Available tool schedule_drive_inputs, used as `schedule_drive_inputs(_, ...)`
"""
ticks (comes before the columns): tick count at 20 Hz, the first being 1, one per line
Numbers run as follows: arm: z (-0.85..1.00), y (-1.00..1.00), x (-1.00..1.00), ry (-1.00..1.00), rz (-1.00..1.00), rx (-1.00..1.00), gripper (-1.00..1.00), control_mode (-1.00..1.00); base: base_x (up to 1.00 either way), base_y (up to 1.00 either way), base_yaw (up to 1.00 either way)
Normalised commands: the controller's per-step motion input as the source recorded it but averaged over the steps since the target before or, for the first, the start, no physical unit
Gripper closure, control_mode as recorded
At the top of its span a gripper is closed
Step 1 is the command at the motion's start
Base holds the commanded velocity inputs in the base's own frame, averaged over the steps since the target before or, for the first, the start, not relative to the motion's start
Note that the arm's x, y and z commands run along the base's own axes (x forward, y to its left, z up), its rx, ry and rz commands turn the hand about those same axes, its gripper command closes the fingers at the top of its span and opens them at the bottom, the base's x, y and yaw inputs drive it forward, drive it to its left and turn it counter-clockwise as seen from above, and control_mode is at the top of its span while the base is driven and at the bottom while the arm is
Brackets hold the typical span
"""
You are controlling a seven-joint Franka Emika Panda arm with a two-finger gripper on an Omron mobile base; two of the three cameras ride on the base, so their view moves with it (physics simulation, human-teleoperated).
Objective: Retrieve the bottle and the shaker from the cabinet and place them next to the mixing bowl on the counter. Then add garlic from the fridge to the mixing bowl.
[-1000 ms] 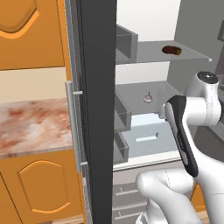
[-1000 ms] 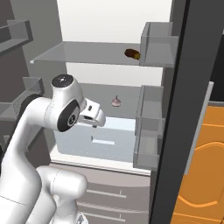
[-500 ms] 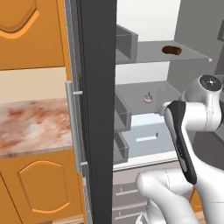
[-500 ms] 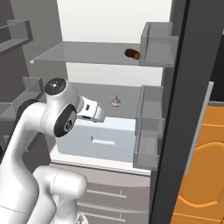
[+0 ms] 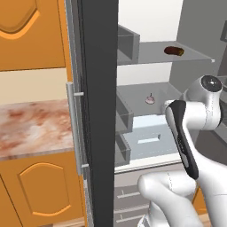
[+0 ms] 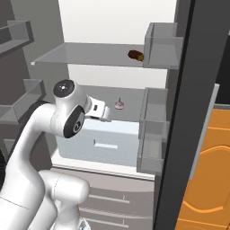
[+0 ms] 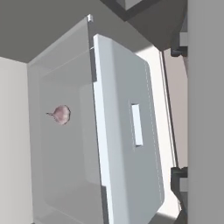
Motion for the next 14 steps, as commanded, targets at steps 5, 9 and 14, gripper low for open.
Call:
schedule_drive_inputs(5,0.03,0.0,0.37,0.0,0.0,0.0,-1.0,-1.0,0.0,0.0,0.0)
schedule_drive_inputs(9,0.01,0.0,0.54,-0.01,0.0,0.0,-1.0,-1.0,0.0,0.0,0.0)
schedule_drive_inputs(14,-0.13,-0.01,0.5,-0.05,0.0,0.0,-1.0,-1.0,0.0,0.0,0.0)
